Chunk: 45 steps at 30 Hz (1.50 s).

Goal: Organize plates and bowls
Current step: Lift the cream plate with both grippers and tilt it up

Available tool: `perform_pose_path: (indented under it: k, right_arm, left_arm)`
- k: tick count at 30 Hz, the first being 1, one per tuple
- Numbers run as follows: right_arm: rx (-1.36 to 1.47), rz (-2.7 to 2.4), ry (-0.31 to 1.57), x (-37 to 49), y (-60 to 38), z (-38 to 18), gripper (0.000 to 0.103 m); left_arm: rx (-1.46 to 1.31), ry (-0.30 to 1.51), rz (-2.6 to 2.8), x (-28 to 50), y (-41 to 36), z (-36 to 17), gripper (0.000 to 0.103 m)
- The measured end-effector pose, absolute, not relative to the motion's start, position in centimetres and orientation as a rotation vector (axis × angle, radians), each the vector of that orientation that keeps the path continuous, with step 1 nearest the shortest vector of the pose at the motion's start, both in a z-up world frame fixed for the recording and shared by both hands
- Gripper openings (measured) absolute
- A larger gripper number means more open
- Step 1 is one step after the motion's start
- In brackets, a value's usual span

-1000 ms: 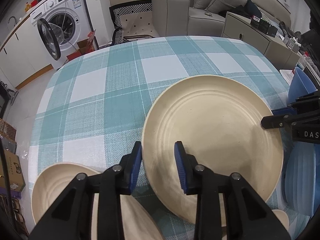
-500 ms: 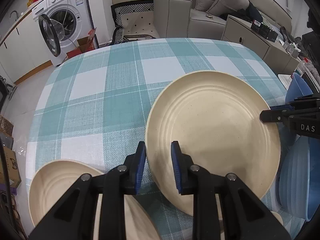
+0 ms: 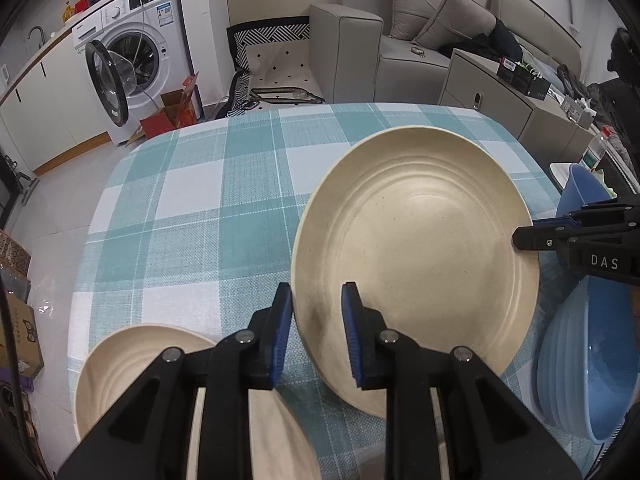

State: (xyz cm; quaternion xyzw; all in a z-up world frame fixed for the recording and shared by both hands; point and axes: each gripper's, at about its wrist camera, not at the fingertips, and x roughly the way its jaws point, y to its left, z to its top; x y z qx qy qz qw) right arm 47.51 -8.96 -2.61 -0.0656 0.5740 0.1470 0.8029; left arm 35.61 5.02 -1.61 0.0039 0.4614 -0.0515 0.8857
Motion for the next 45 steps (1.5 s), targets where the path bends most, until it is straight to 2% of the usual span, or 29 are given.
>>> perform_pose_path:
  k: [45]
  right_arm:
    - [-0.162, 0.444, 0.961, 36.3, -6.6, 9.2, 0.011]
  left_arm:
    - [-0.013, 0.713, 0.0, 23.1, 7.1, 8.7, 0.023]
